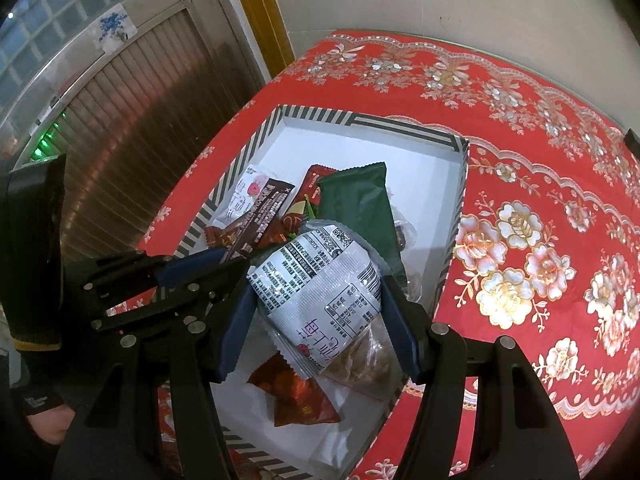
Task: Organize snacks
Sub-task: 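Lower the chocolate bar and white packet into the tray among the snacks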
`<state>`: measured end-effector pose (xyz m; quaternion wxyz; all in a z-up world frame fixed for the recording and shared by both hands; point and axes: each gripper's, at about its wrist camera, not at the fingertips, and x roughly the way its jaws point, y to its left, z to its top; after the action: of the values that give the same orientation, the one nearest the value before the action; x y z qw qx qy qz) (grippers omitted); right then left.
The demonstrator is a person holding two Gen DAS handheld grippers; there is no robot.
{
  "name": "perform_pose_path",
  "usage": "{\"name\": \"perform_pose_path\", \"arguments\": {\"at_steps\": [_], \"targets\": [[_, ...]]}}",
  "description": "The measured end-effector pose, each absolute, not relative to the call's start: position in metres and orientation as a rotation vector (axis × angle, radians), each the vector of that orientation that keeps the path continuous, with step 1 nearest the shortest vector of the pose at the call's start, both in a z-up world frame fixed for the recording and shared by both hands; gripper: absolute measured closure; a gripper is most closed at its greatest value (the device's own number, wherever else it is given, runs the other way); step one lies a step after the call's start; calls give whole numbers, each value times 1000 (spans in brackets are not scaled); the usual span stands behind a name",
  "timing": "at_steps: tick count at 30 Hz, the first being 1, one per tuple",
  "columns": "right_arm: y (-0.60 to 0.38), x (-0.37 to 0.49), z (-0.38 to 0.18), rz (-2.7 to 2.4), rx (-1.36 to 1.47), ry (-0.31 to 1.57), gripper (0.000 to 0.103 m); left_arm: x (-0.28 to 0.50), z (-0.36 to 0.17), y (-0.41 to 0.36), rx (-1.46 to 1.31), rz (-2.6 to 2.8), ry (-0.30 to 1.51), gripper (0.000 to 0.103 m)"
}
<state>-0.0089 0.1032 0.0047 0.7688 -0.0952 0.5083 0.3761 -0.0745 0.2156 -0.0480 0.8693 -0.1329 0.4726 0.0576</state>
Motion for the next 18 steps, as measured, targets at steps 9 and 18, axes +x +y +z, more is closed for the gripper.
{"name": "perform_pose_path", "arguments": {"at_steps": [9, 18], "targets": [[102, -10, 5, 814, -207, 1101, 41, -77, -47, 214, -276, 124, 986, 86], [104, -11, 4, 817, -209, 1100, 41, -76, -47, 215, -277, 124, 987, 86]]}}
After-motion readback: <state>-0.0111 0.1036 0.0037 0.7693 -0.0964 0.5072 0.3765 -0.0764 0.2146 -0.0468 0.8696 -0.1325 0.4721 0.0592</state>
